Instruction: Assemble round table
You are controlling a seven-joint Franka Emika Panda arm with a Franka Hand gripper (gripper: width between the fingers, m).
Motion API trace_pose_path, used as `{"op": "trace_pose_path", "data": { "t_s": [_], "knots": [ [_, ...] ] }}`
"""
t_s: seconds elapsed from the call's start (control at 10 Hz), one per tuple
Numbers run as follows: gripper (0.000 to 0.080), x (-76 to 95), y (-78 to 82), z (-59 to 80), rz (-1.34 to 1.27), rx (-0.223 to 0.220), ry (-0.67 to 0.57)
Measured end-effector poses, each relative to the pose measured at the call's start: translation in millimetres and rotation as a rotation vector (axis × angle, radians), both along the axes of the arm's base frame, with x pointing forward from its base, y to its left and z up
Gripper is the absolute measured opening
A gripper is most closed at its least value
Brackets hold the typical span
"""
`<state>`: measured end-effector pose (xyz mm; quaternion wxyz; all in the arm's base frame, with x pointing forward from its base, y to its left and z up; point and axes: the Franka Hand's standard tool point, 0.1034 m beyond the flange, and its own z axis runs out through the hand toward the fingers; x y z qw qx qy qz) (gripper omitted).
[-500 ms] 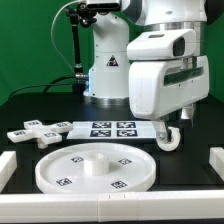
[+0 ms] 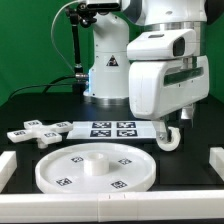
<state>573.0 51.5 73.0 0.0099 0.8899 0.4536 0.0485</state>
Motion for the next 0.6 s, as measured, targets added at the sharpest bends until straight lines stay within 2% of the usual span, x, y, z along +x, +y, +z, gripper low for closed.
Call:
{"op": "trace_pose_path", "data": {
  "t_s": [0.2, 0.4, 0.5, 0.6],
  "knots": [
    [0.0650, 0.1, -48.9, -2.2, 0.034, -0.026, 0.003],
    [0.0650, -3.6, -83.3, -5.3, 0.084, -0.040, 0.007],
    [0.0650, -6.3, -95.5, -8.9, 0.073, -0.041, 0.011],
    [0.0650, -5.7, -92.2, -8.7, 0.067, -0.039, 0.010]
  ]
}}
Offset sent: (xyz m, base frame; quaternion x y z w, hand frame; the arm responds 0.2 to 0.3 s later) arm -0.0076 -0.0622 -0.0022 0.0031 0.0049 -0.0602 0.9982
